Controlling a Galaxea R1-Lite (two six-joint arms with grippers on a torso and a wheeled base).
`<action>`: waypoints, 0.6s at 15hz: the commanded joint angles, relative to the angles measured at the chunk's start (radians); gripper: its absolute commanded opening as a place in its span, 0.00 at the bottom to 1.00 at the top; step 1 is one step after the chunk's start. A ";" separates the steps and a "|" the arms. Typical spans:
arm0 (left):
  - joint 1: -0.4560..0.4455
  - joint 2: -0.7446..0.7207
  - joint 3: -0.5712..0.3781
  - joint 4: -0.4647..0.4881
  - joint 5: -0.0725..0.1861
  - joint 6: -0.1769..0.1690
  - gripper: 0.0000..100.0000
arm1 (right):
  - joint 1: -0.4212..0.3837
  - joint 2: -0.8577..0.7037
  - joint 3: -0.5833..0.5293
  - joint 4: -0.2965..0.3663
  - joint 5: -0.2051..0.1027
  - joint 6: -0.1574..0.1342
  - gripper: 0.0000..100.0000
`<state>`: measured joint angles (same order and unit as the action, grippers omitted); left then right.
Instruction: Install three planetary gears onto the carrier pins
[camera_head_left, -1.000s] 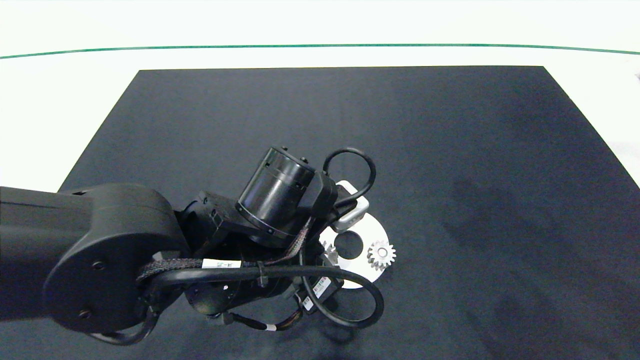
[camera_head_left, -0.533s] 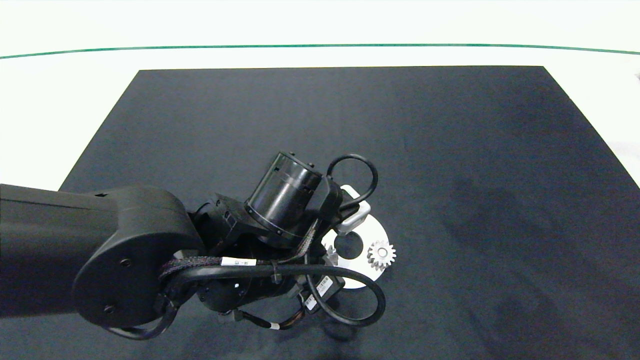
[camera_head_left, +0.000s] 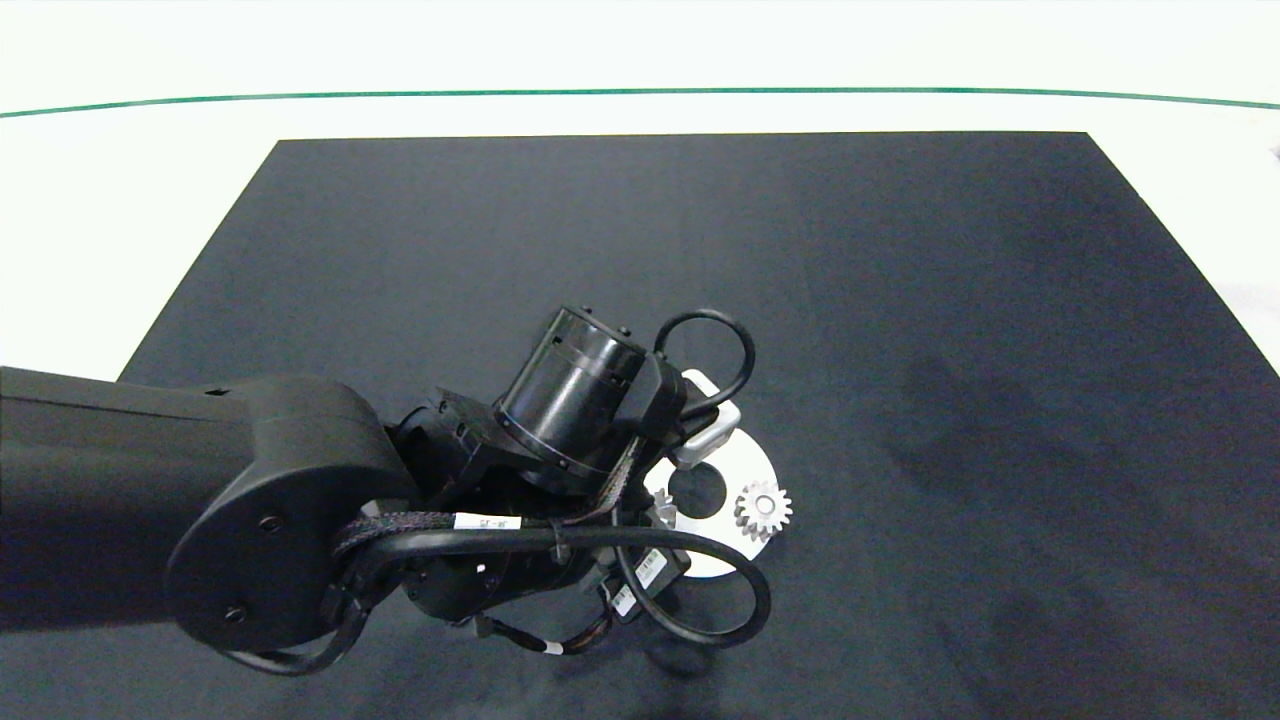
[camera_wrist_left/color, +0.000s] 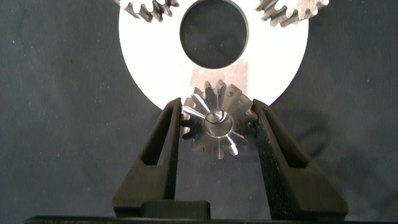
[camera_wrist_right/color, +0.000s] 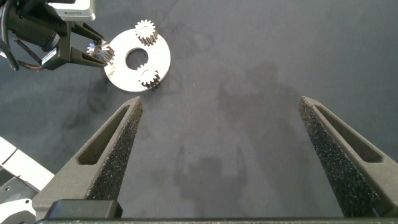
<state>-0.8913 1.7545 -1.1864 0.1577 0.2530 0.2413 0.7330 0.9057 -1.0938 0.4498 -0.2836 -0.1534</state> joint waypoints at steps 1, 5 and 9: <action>0.000 0.007 -0.001 0.000 0.002 0.001 0.10 | 0.000 -0.002 0.000 0.003 -0.002 -0.006 1.00; 0.000 0.008 0.001 0.000 0.002 0.001 0.10 | 0.000 -0.002 0.000 0.003 -0.002 -0.006 1.00; 0.002 -0.001 0.001 0.000 0.009 0.003 0.10 | 0.000 -0.002 0.000 0.003 -0.002 -0.008 1.00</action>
<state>-0.8900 1.7572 -1.1853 0.1572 0.2591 0.2423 0.7330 0.9034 -1.0938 0.4498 -0.2838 -0.1587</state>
